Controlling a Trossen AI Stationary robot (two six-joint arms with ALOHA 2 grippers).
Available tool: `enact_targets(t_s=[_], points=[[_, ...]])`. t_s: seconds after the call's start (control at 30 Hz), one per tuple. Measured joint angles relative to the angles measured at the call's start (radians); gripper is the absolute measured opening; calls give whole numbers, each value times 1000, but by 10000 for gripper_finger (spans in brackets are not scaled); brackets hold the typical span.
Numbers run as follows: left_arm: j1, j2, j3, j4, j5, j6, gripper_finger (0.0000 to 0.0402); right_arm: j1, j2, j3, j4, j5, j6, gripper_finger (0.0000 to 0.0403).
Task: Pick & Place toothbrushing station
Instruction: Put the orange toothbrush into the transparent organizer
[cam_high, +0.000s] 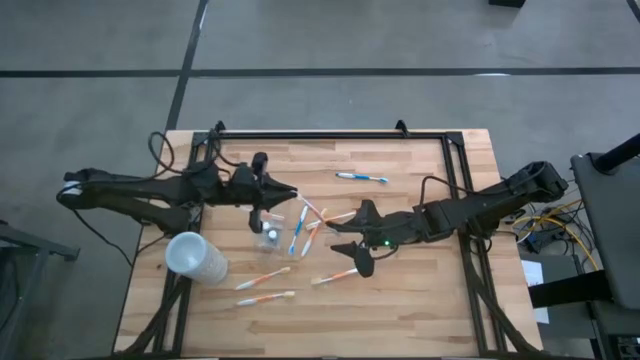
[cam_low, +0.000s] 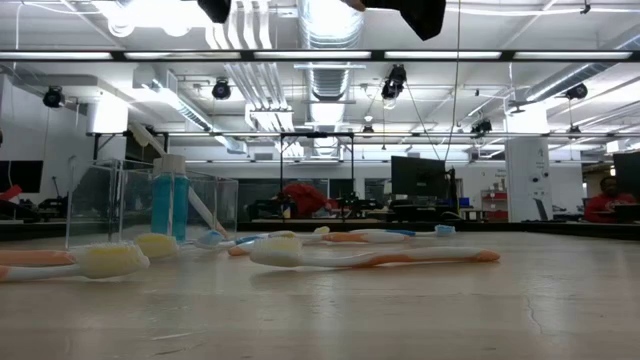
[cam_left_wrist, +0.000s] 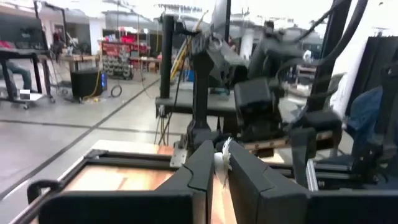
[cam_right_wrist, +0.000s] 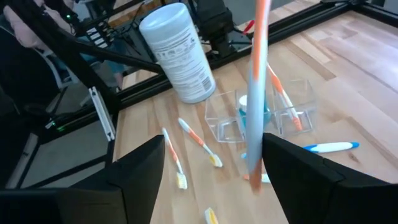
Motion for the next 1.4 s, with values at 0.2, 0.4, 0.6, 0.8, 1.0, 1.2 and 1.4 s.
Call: enact_targets(t_s=[0.2,0.4,0.6,0.8,1.0,1.2,1.4], points=[[0,-30,0,3,8,-1,35,-1,0,0,-4,15,0,265],[0,-22,0,-19,18,1,34,-3,0,-1,-6,14,-4,270],[0,-20,0,-23,44,-5,34,-8,0,-1,-10,42,-29,264],[0,-18,0,-44,47,-16,34,-16,0,-1,-15,136,-56,257],[0,-18,0,-112,-38,-12,34,-16,0,-1,-69,200,-60,258],[0,-18,0,-211,-194,-18,34,-16,0,-3,-116,201,-45,266],[-1,-24,0,-343,-232,-104,34,-16,0,-3,-143,201,-42,270]])
